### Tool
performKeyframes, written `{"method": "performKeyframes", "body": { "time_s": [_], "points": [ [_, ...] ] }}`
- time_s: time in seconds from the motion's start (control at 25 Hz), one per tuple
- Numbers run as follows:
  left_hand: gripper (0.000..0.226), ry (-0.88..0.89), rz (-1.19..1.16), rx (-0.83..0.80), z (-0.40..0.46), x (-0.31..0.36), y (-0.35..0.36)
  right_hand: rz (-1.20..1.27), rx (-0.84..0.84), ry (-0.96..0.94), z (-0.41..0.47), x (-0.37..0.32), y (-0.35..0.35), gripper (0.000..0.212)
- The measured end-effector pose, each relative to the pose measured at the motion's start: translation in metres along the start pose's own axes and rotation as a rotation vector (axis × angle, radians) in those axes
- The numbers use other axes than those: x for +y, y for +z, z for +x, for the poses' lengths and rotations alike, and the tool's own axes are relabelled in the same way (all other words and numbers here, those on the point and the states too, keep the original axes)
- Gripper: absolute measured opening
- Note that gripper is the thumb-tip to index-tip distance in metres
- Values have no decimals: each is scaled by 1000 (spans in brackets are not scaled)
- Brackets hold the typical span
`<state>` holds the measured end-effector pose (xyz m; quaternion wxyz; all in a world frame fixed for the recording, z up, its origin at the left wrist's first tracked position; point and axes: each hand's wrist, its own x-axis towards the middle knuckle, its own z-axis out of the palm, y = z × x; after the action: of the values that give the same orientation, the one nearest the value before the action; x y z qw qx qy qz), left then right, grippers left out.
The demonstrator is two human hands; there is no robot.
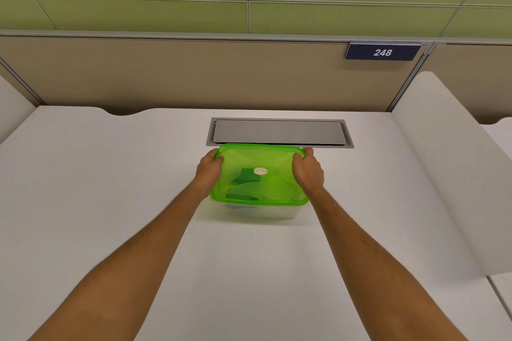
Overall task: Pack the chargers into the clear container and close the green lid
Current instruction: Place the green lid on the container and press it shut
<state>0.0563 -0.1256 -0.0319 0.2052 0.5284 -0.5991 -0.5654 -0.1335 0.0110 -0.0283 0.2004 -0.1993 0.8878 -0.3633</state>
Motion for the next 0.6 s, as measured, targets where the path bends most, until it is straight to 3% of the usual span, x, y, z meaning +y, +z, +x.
{"method": "performKeyframes", "body": {
  "time_s": [0.28,0.6],
  "points": [
    [33,20,-78,-13,17,14,4,-43,33,-30,11,5,1,44],
    [35,12,-27,87,29,9,12,-34,61,-72,14,2,4,40]
  ]
}}
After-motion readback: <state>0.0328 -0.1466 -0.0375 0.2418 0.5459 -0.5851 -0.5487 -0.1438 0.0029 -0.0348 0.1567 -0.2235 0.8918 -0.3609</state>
